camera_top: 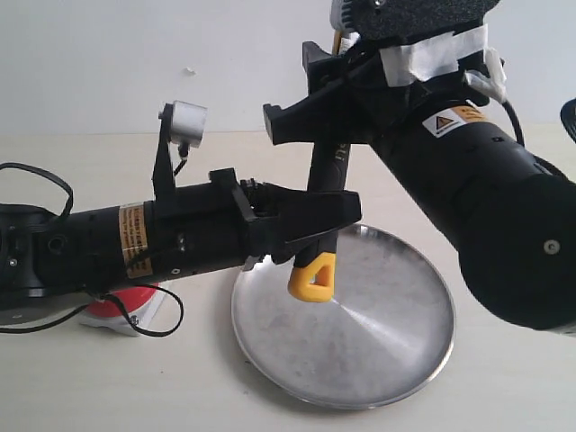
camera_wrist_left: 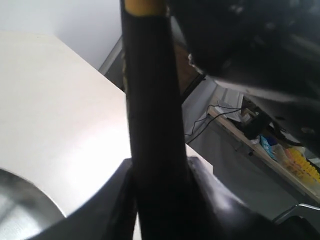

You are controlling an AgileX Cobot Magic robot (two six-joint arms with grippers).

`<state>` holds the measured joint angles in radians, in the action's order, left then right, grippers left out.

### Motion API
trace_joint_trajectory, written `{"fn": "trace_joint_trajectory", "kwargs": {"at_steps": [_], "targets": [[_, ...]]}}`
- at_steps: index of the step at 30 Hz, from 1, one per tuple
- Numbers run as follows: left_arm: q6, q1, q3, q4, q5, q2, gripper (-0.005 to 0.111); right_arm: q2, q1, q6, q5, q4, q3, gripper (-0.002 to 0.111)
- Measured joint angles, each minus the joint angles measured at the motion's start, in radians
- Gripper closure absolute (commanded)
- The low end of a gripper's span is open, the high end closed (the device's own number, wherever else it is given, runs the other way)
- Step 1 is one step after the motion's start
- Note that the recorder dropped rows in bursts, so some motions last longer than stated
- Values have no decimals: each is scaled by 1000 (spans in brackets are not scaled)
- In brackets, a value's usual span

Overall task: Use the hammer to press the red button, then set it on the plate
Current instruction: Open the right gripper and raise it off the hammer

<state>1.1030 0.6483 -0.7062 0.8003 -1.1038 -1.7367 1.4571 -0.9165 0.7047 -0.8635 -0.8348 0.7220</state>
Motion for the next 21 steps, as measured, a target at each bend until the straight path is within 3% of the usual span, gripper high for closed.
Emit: {"fn": "trace_joint_trajectory", "kwargs": {"at_steps": [10,21], "targets": [[11,-93,2,145,-42,0,107,-90,-1,124,160,-23,0,55],[46,-119,2,185,-69,0,107,-109,5,241,286,-69,51,55]]}}
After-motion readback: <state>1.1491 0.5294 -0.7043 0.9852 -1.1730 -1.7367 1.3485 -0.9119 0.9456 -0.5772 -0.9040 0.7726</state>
